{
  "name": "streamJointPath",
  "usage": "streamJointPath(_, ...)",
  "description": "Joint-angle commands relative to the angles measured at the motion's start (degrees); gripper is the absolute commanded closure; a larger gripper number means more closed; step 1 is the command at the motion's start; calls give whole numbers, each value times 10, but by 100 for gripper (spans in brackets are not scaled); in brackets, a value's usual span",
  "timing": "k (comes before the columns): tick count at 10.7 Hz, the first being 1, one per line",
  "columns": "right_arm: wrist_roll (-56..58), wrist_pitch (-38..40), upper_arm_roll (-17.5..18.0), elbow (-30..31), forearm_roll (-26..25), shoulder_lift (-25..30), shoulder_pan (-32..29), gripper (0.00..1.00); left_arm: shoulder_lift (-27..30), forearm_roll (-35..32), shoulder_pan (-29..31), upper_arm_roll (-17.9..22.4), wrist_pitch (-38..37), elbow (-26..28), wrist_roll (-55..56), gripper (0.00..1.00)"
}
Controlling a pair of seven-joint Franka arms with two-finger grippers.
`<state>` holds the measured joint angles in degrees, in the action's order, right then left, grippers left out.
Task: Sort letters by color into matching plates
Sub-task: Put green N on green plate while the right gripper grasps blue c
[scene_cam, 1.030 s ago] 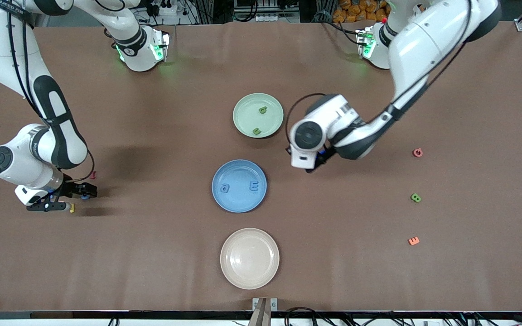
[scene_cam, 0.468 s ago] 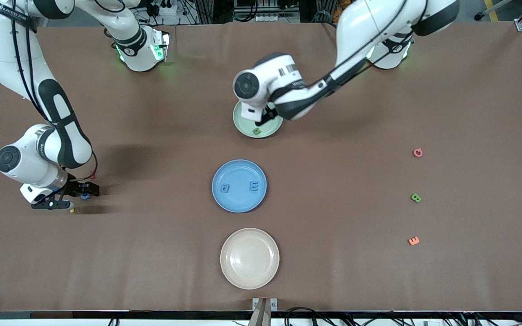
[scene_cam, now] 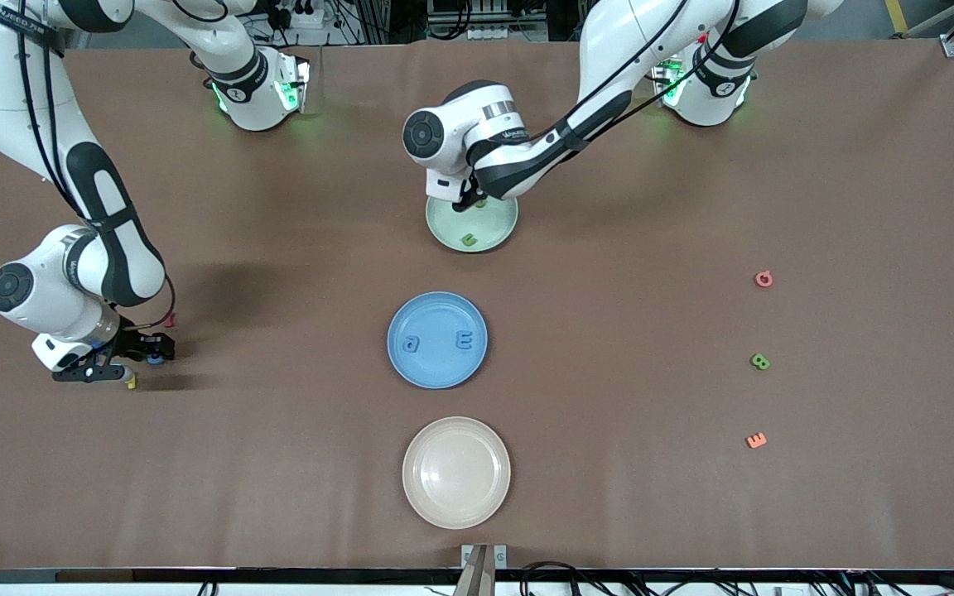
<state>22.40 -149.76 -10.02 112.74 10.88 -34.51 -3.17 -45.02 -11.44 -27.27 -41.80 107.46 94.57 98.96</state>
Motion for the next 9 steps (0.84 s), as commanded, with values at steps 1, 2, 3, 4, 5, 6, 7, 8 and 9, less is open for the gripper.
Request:
streamJointPath(1, 13, -5, 11, 11, -2, 8, -16, 46, 1, 17, -3, 36, 8, -33, -9, 100)
streamJointPath(2, 14, -5, 11, 11, -2, 8, -16, 53, -2, 17, -2, 39, 17, -39, -10, 100)
streamJointPath(3, 14, -5, 11, 11, -2, 8, -15, 54, -2, 17, -4, 40, 20, -38, -10, 100)
streamJointPath(4, 14, -5, 12, 11, -2, 8, -14, 57, -3, 18, -9, 40, 20, -38, -10, 100)
streamJointPath(5, 13, -5, 12, 10, -2, 8, -12, 59, -3, 16, -9, 41, 20, -37, -14, 41)
streamJointPath(6, 13, -5, 12, 10, -2, 8, -12, 61, -3, 12, -10, 42, 20, -37, -19, 0)
streamJointPath(7, 13, -5, 12, 10, -2, 8, -11, 62, -2, 12, -11, 43, 20, -37, -19, 0)
streamJointPath(8, 13, -6, 12, 9, -2, 7, -10, 65, -2, 13, -10, 43, 20, -38, -19, 0)
streamJointPath(9, 14, -6, 11, 8, -2, 6, -7, 66, -2, 12, -6, 44, 20, -38, -19, 0)
